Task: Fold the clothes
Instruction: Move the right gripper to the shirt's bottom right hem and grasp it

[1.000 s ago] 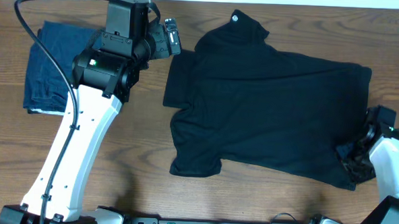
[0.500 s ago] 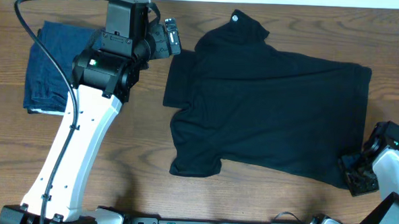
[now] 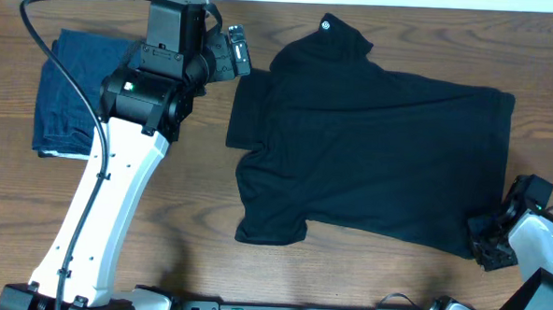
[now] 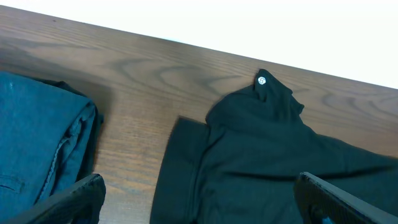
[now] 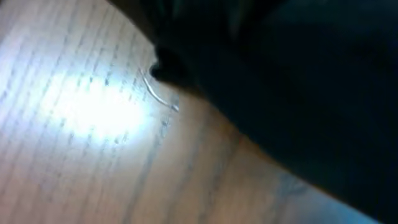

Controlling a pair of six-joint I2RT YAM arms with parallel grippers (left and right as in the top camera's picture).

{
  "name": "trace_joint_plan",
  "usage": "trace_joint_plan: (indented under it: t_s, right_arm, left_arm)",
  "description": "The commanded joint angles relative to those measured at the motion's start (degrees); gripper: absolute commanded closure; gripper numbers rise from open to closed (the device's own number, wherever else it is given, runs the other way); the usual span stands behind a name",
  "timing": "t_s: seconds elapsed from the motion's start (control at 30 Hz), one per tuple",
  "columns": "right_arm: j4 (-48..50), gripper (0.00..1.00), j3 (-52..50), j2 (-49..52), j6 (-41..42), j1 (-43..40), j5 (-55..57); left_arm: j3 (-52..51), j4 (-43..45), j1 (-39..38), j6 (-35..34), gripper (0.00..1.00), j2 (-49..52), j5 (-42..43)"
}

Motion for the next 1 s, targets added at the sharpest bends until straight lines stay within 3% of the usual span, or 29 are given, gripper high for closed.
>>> trace_joint_plan:
  t_s: [0.0,0.1,0.33,0.97]
  right_arm:
    - [0.0,0.76,-2.1,0.2,-0.1,-0.5,1.1]
    - [0.0,0.78,-2.5,0.2,-0.1,-0.5,1.1]
    - [-0.4,0.99,-2.9,0.2,-0.1,-0.5,1.1]
    - [-0.3,0.98,-2.9,0.2,-0.1,-0.5,1.5]
  left_arm:
    - [0.1,-0.1,0.3,0.5,0.02,-0.2,-0.5]
    - [0.1,-0.1,0.3,0.5,0.02,-0.2,-0.5]
    - [0.1,-0.1,0.3,0.5,0.02,-0.2,-0.5]
    - [0.1,-0.1,0.3,0.5,0.02,-0.2,-0.5]
